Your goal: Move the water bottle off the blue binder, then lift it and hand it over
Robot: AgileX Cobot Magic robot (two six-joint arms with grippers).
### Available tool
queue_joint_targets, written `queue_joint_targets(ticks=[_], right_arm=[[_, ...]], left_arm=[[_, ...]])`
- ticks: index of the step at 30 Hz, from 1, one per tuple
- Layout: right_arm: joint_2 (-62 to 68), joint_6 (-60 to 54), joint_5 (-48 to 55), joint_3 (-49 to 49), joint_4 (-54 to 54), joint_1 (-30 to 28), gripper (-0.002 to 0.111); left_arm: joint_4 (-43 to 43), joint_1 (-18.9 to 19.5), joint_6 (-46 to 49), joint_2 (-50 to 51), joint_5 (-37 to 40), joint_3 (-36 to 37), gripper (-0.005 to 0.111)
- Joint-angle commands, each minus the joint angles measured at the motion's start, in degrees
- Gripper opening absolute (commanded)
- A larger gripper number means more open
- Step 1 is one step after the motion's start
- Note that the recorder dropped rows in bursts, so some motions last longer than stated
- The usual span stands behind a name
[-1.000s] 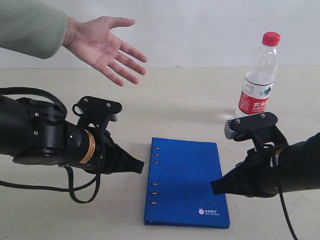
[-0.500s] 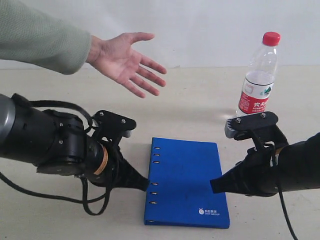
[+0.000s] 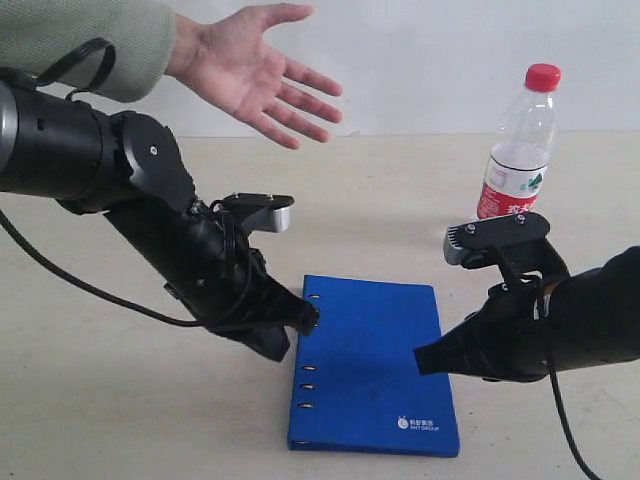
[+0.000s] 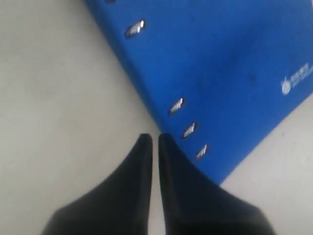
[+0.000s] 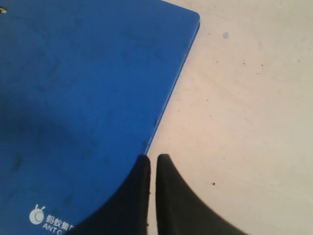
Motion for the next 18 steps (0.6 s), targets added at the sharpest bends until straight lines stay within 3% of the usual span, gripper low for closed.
queue_joint_targets(ticks=[1, 3, 8, 18], right_arm=[[0.0, 0.1, 2.0, -0.3, 0.1, 0.1, 0.0], [0.0, -0.2, 1.9, -0.3, 0.1, 0.1, 0.0], [0.0, -0.2, 0.2, -0.3, 0.1, 0.1, 0.0], [0.9, -0.1, -1.4, -1.1, 0.1, 0.0, 0.0]], left_arm=[[-2.0, -0.2, -2.3, 0.2, -9.4, 1.0, 0.004], [-0.3, -0.2, -3.2, 0.2, -9.3, 1.0, 0.004], [12.1, -0.2, -15.7, 0.2, -11.1, 1.0, 0.004], [12.3, -1.4, -15.6, 4.8, -12.0, 2.4, 0.004]])
